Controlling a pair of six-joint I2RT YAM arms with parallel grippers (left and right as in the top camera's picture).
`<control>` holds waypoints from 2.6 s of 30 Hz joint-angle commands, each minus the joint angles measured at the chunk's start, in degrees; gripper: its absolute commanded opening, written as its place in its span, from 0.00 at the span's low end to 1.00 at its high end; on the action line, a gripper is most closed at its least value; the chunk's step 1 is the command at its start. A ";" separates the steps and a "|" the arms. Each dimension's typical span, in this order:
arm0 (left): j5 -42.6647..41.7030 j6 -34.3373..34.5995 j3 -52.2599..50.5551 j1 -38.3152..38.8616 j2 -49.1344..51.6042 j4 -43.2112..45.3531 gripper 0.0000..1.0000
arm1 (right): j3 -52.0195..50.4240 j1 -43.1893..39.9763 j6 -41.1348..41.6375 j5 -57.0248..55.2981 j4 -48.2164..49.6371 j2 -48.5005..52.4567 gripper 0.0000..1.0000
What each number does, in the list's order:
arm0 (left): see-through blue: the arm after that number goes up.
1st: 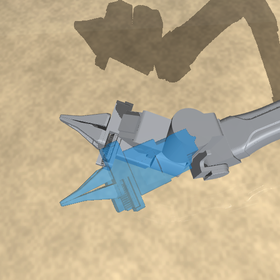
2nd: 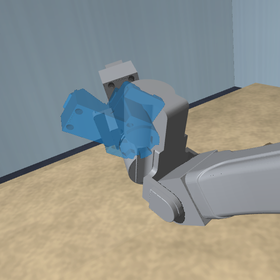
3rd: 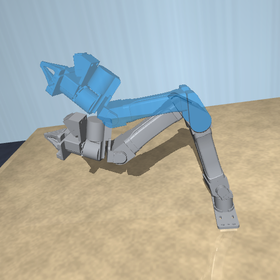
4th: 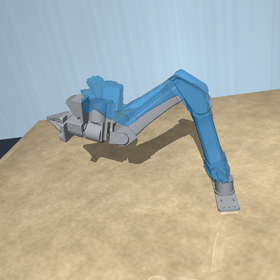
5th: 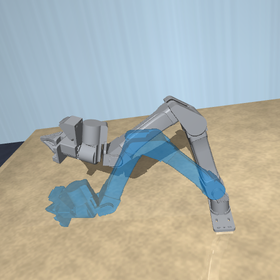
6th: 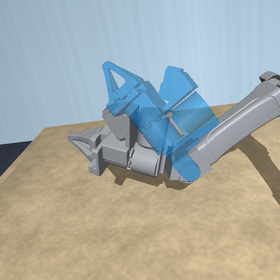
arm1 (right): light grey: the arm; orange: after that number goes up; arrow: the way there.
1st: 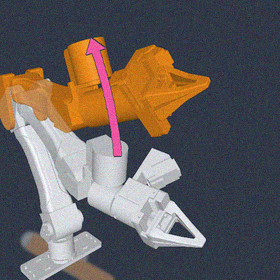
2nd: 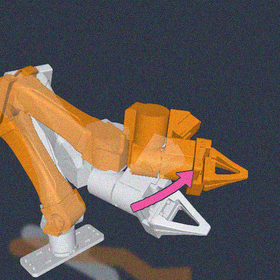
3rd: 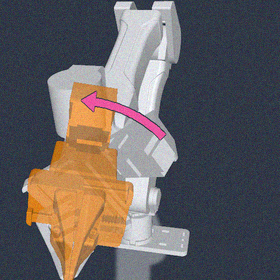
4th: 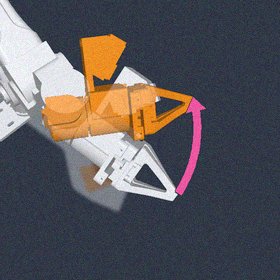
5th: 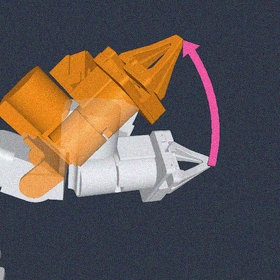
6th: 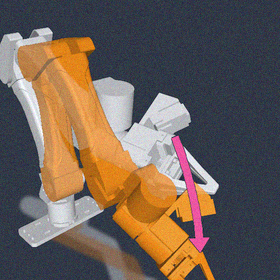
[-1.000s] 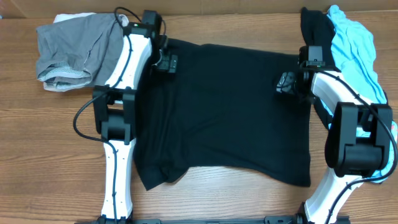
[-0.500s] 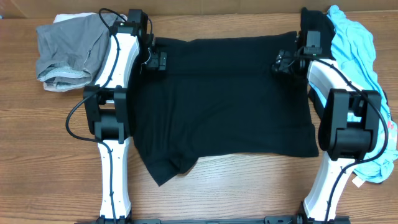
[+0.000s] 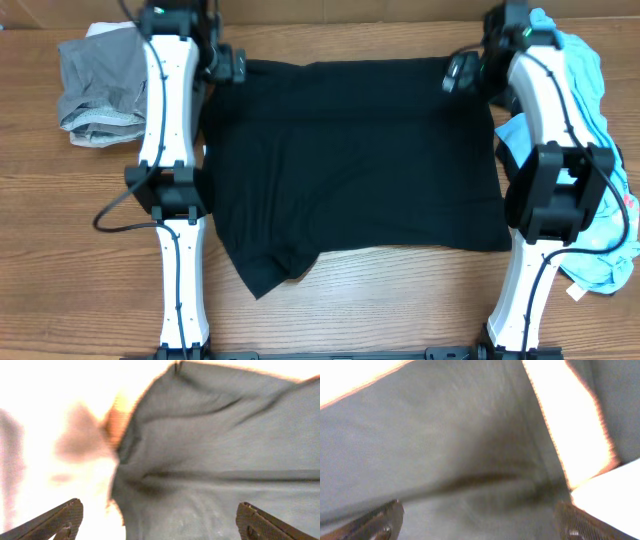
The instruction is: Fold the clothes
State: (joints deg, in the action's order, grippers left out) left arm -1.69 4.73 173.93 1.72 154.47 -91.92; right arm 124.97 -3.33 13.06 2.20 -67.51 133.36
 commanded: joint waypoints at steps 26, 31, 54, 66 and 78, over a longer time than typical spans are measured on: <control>2.69 10.71 -30.69 10.84 -52.02 -4.87 1.00 | 0.96 -0.15 8.68 8.17 -29.55 -53.20 1.00; 2.93 16.76 -49.79 10.62 -56.48 -4.87 1.00 | -18.75 -0.17 10.93 7.06 -29.53 -61.81 1.00; -20.13 36.76 -112.10 11.26 -58.38 25.55 0.79 | -46.23 -0.17 17.20 2.34 -20.46 -65.31 1.00; -18.18 29.66 -116.02 11.50 -58.23 31.67 0.62 | -46.23 -0.17 17.20 2.36 -19.78 -65.31 1.00; -23.61 27.04 -118.68 11.50 -58.23 32.13 0.70 | -46.27 -0.17 16.96 1.68 -20.20 -65.31 1.00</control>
State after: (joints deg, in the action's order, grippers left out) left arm -21.76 34.98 56.03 12.78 97.60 -59.37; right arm 79.09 -3.33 29.95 4.86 -87.68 69.14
